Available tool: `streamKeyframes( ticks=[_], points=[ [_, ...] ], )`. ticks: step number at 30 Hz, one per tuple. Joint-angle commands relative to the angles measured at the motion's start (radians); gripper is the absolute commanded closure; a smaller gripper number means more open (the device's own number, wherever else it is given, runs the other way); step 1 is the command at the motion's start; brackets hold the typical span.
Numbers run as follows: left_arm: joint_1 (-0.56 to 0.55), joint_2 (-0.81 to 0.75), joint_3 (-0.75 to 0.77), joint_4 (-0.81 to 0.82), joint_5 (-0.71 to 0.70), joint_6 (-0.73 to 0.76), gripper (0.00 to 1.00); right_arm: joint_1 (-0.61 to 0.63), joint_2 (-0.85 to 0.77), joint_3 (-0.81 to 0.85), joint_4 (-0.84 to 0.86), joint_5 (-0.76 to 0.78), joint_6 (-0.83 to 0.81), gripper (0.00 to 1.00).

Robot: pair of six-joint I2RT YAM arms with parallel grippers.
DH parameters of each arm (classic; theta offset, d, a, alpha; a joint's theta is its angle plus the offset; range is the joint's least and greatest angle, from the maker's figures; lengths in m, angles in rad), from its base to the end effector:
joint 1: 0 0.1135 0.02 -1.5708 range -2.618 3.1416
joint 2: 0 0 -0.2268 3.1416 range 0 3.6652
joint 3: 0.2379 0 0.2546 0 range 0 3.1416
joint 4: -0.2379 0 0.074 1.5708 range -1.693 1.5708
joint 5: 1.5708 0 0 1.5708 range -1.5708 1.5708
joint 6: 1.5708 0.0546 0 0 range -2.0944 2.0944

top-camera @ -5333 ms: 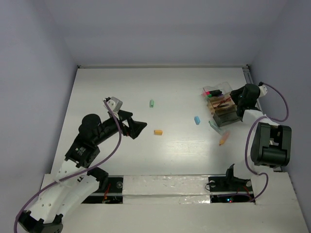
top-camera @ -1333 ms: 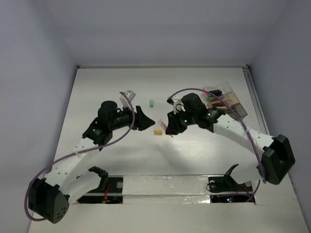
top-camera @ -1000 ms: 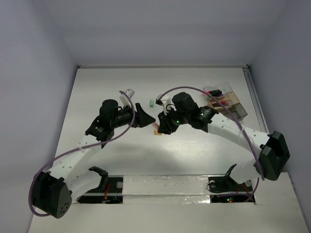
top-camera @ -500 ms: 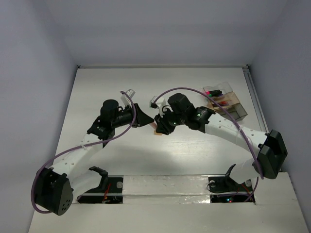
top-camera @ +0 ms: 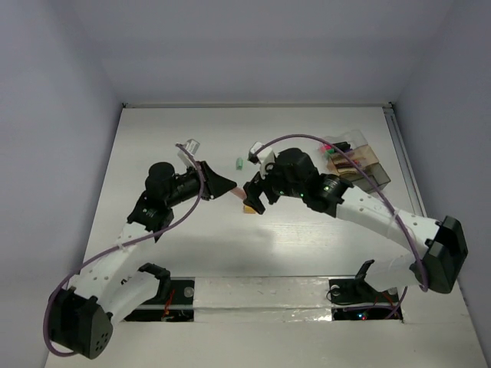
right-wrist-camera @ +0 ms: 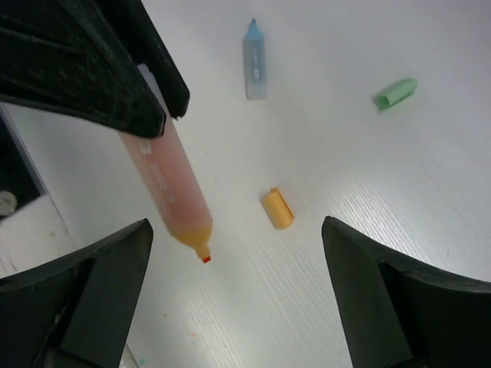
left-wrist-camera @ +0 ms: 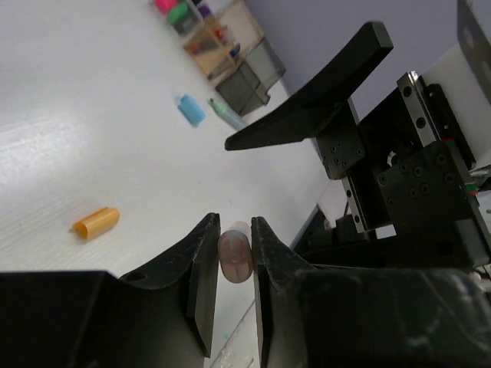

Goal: Sort the stationery into containers
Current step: Pick up the pen from the center of the board.

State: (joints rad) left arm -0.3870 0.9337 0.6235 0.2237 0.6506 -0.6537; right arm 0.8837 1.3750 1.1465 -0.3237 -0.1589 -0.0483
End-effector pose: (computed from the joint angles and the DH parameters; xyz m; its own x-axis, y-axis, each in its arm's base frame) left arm 0.2246 -0.1273 0.2673 -0.5859 -0.2837 -0.7591 0.6333 0.4240 -0.6474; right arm 0.2086 0.2678 0.2713 -0.2914 -0.4303 -0.8544 -0.8639 0.5020 0.0418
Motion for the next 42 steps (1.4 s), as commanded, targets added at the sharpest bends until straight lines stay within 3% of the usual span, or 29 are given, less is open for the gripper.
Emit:
streamKeyframes(
  ticks=[1,5,10,11,15,23,39,42],
  points=[
    [0.017,-0.103,-0.011,0.111,-0.078,-0.037,1.0,-0.003,-0.135,-0.071,0.193,0.022,0.102,0.02],
    [0.017,-0.212,-0.073,0.218,-0.183,-0.137,1.0,-0.04,-0.261,-0.236,0.512,-0.037,0.278,0.0],
    [0.017,-0.34,-0.214,0.451,-0.287,-0.271,1.0,-0.049,-0.298,-0.375,0.89,-0.149,0.632,0.0],
    [0.017,-0.352,-0.228,0.472,-0.302,-0.285,1.0,-0.049,-0.281,-0.379,0.919,-0.156,0.719,0.0],
    [0.017,-0.407,-0.269,0.555,-0.318,-0.319,1.0,-0.049,-0.222,-0.376,0.963,-0.123,0.815,0.0],
    [0.017,-0.403,-0.291,0.615,-0.27,-0.356,1.0,-0.049,-0.079,-0.312,1.084,-0.244,0.872,0.02],
    [0.017,-0.395,-0.309,0.638,-0.243,-0.368,1.0,-0.049,0.024,-0.311,1.368,-0.36,0.959,0.35],
    [0.017,-0.398,-0.309,0.643,-0.238,-0.369,1.0,-0.049,0.024,-0.318,1.388,-0.353,0.963,0.48]
  ],
)
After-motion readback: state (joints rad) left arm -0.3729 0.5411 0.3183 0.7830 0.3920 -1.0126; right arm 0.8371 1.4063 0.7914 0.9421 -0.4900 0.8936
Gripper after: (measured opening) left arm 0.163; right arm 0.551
